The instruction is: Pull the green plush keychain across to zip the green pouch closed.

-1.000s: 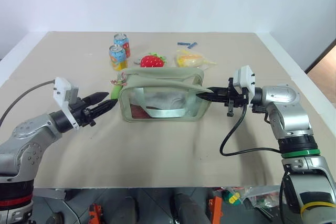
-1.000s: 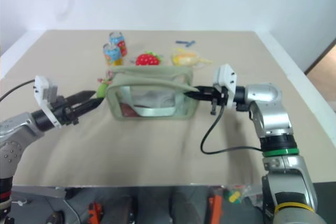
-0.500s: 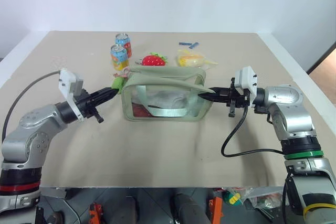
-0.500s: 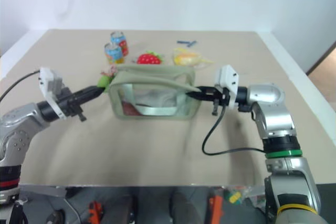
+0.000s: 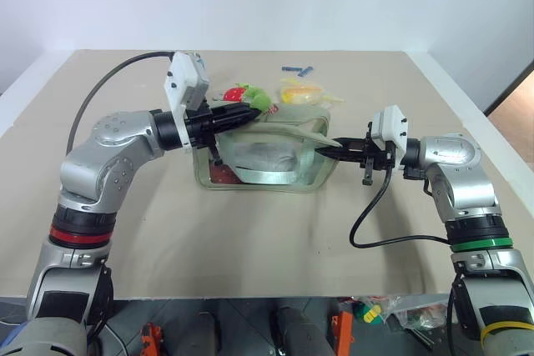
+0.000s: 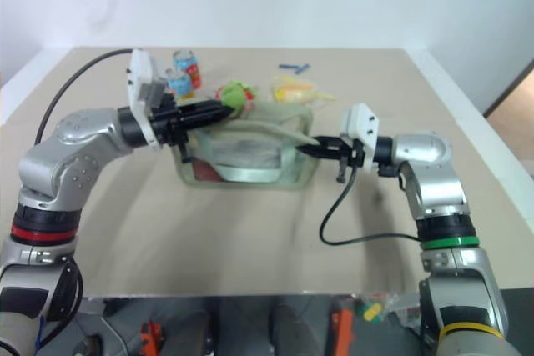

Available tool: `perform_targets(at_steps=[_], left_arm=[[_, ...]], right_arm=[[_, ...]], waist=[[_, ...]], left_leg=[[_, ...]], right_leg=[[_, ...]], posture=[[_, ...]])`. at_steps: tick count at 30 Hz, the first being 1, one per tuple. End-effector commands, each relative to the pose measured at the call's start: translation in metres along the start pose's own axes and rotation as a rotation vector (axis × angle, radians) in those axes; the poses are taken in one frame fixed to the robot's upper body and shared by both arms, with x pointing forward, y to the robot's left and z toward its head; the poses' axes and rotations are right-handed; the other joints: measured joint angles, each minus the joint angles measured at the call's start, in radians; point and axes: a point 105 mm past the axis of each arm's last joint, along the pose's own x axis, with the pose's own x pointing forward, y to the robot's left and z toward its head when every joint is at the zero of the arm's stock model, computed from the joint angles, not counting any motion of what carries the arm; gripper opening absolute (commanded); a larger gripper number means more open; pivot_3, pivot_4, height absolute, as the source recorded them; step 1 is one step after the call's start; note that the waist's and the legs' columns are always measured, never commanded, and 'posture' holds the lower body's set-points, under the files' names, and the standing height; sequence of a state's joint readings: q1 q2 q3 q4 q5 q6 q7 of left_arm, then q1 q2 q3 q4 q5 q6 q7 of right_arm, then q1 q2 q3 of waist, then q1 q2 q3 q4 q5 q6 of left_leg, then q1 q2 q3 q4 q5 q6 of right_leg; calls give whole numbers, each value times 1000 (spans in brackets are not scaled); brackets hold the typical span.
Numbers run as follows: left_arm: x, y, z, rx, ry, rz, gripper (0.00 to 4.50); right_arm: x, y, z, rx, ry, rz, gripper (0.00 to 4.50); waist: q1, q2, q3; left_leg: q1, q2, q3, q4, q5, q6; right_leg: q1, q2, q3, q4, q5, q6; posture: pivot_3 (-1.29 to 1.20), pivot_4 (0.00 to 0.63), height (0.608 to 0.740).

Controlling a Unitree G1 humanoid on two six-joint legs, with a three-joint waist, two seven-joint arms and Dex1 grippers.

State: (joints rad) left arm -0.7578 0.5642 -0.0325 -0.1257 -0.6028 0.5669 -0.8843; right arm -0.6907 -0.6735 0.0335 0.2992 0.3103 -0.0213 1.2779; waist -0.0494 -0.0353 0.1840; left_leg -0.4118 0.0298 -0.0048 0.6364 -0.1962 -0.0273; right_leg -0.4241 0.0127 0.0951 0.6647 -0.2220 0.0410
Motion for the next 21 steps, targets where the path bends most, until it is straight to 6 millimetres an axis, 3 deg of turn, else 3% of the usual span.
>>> perform_targets(at_steps=[1,5,10,18,21], left_arm=[[-4,5,12,42,9,7,36],[-12,7,5,-29,71,-2,36],[-20,9,8,-43,106,-9,1584],[-62,7,7,-37,208,27,4345],[-77,4,-3,-62,253,64,4456]], right_arm=[[-5,-3,6,-40,8,-18,0],[-6,-2,4,-37,12,-23,0],[-4,-1,3,-36,15,-19,0],[-1,-1,2,-37,11,-9,0],[1,-1,1,-39,11,-2,0]], waist=[[1,0,0],[1,0,0],[1,0,0],[0,0,0],[0,0,0]], left_leg=[[0,0,0,0,0,0],[0,-1,0,1,0,0],[0,-1,0,1,0,0],[0,0,0,0,0,0],[0,0,0,0,0,0]], right_leg=[[0,0,0,0,0,0],[0,-1,1,0,0,0],[1,-1,0,0,0,1],[0,-1,0,0,-1,0],[0,-1,0,0,-1,0]], posture=[[0,150,740],[0,150,740],[0,150,740],[0,150,740],[0,150,740]])
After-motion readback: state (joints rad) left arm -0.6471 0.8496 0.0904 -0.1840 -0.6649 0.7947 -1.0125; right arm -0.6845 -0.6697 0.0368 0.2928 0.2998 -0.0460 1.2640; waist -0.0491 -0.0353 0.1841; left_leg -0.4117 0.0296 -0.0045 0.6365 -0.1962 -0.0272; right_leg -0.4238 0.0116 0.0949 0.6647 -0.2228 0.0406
